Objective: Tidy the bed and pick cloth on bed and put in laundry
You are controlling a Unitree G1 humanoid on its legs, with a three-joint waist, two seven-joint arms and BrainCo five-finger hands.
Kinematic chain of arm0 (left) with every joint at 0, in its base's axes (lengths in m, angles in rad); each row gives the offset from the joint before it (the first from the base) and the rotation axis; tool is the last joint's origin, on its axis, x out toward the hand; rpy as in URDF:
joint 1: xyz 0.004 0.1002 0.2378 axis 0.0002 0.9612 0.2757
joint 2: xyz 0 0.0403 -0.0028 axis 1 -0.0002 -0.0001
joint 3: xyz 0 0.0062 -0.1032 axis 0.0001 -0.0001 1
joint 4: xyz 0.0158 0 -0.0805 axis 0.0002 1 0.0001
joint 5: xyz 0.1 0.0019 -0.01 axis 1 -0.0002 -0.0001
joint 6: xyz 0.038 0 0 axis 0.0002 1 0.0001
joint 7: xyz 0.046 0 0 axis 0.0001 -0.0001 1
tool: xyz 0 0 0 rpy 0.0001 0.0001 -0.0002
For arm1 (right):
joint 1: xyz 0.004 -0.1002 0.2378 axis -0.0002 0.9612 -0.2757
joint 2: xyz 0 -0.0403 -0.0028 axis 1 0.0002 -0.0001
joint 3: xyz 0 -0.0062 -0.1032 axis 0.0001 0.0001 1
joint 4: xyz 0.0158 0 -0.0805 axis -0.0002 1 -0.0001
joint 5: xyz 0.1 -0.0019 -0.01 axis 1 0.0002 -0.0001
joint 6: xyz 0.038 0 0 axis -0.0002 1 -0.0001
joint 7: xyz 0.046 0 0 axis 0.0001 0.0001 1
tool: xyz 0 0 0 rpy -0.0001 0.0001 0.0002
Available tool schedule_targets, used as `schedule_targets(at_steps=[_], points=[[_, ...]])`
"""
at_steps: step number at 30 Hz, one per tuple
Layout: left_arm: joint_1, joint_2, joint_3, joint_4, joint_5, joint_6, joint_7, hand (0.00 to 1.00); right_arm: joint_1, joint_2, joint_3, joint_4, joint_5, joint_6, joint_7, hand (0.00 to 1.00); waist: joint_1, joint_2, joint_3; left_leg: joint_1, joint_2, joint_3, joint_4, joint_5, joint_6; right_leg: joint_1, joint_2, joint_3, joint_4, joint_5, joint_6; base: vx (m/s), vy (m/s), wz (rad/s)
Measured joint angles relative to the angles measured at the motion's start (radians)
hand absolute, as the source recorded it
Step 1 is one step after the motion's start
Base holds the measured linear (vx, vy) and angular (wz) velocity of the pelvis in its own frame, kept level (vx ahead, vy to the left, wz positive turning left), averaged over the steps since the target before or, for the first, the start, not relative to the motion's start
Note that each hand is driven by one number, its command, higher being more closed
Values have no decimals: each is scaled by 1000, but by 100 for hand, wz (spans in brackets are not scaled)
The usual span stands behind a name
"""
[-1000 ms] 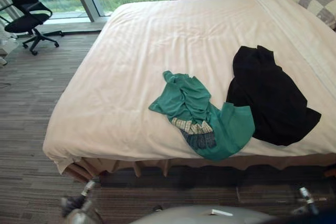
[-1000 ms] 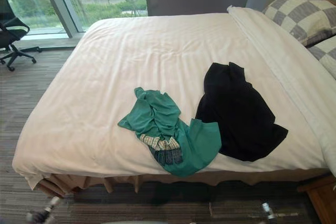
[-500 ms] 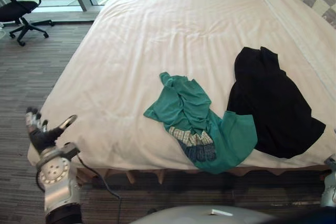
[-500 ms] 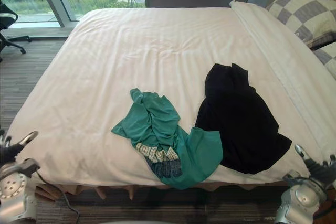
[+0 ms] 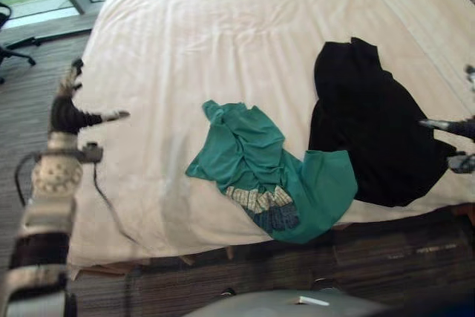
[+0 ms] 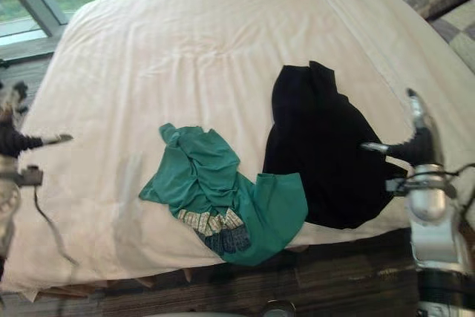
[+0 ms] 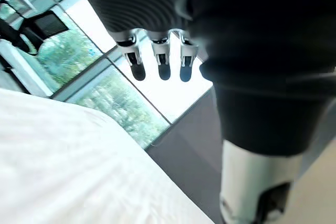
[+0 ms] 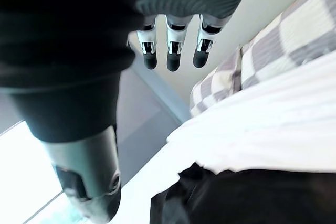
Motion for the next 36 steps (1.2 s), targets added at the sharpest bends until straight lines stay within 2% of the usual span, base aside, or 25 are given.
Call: schedule_targets(at_steps=[1, 2, 3, 4, 5, 6, 7, 8, 9, 11, 14, 17, 21, 25, 28, 32, 36], points=[[-10, -25, -29, 6, 28, -1, -7, 0, -23, -2, 1, 0, -1, -8, -1, 0, -10, 53, 28, 1, 47, -6, 9, -2, -2, -97, 44, 24, 75, -60, -7, 78, -137, -49], [-28, -35, -51, 23, 51, 6, -20, 0, -33, -1, 2, -10, -1, -9, -2, 0, -11, 56, 32, -3, 60, 4, 18, -2, -3, -80, 83, 33, -157, -22, -34, 170, -196, -37], [-51, -18, -67, 26, 86, 11, -30, 0, -31, -3, 7, -48, -1, -8, -3, 0, -28, 9, 36, -39, 19, 22, 80, -19, -23, -64, 60, 28, -370, 206, -66, 197, -166, -9], [-56, -43, -68, 26, 90, 13, -31, 0, -40, -18, 5, -56, -1, -14, -6, 0, -40, 27, 44, -66, 32, 25, 105, -45, -36, -57, 63, 27, -384, 229, -73, 197, -97, -9], [-86, -47, -99, 26, 125, 13, -47, 0, -64, -20, 7, -44, -1, -11, -14, 0, -52, 33, 61, -77, 13, 10, 69, -81, -41, -65, 58, 39, -383, 236, -80, 111, -43, -20], [-102, -47, -115, 23, 130, 14, -56, 0, -64, -20, 8, -41, -1, -6, -14, 0, -51, 35, 65, -80, 4, 6, 46, -81, -41, -65, 57, 48, -383, 236, -80, 62, -25, -35], [-121, -47, -133, 5, 145, 13, -64, 0, -64, -20, 17, -37, -2, 2, -14, 0, -51, 37, 67, -92, -16, -3, -10, -71, -34, -63, 57, 53, -383, 236, -80, 12, -19, -30], [-136, -47, -147, -11, 151, 12, -66, 0, -63, -20, 23, -37, -10, 3, -13, 0, -52, 46, 68, -102, -27, -6, -65, 19, -10, -55, 63, 54, -384, 233, -77, 10, -12, -30], [-143, -47, -155, -14, 152, 12, -67, 0, -62, -16, 24, -37, -16, 3, -14, 0, -51, 51, 73, -100, -25, 11, -59, 23, 0, -45, 67, 55, -384, 230, -72, 39, 27, -13], [-134, -50, -177, -39, 151, 13, -75, 0, -55, 7, 24, -39, -31, 1, -14, 0, -67, 50, 72, -86, -43, 6, -63, 21, 0, -33, 53, 49, -384, 229, -65, 62, 64, 5], [-109, -66, -210, -66, 149, 16, -104, 0, -55, 37, 24, -38, -39, 2, -12, 0, -61, 50, 73, -83, -69, 3, -61, 21, 0, -32, 30, 48, -384, 229, -65, 18, 35, 0], [-78, -109, -250, -88, 113, 25, -128, 0, -39, 87, 26, -38, -39, 8, -10, 0, -61, 50, 73, -78, -71, 1, -61, 21, 0, -27, 28, 48, -384, 229, -65, -5, -11, -1], [-9, -153, -307, -137, 93, 33, -161, 0, -3, 102, 26, -40, -40, 11, -10, 0, -69, 50, 73, -61, -70, 2, -61, 21, 0, -15, 30, 49, -384, 229, -65, -31, -48, -7], [67, -208, -347, -207, 41, 33, -220, 0, 58, 169, 24, -40, -73, 23, -9, 0, -68, 50, 73, -58, -71, 1, -65, 20, 0, -14, 33, 50, -384, 224, -58, -110, -63, -2], [85, -215, -367, -205, 46, 34, -235, 0, 68, 209, 24, -39, -78, 30, -4, 0, -69, 49, 73, -57, -70, -4, -81, 14, 6, -20, 40, 51, -384, 216, -56, -169, -61, 1], [86, -219, -371, -195, 118, 34, -233, 0, 71, 212, 23, -48, -79, 31, -5, 0, -67, 38, 81, -77, -74, 0, -92, 16, 6, -52, 39, 64, -385, 225, -56, -182, -37, -8], [42, -256, -367, -147, 166, 62, -217, 0, 66, 212, 20, -57, -84, 33, -6, 0, -66, 30, 88, -130, -90, 14, -114, 46, 14, -123, 24, 85, -384, 258, -45, -97, -8, -8]])
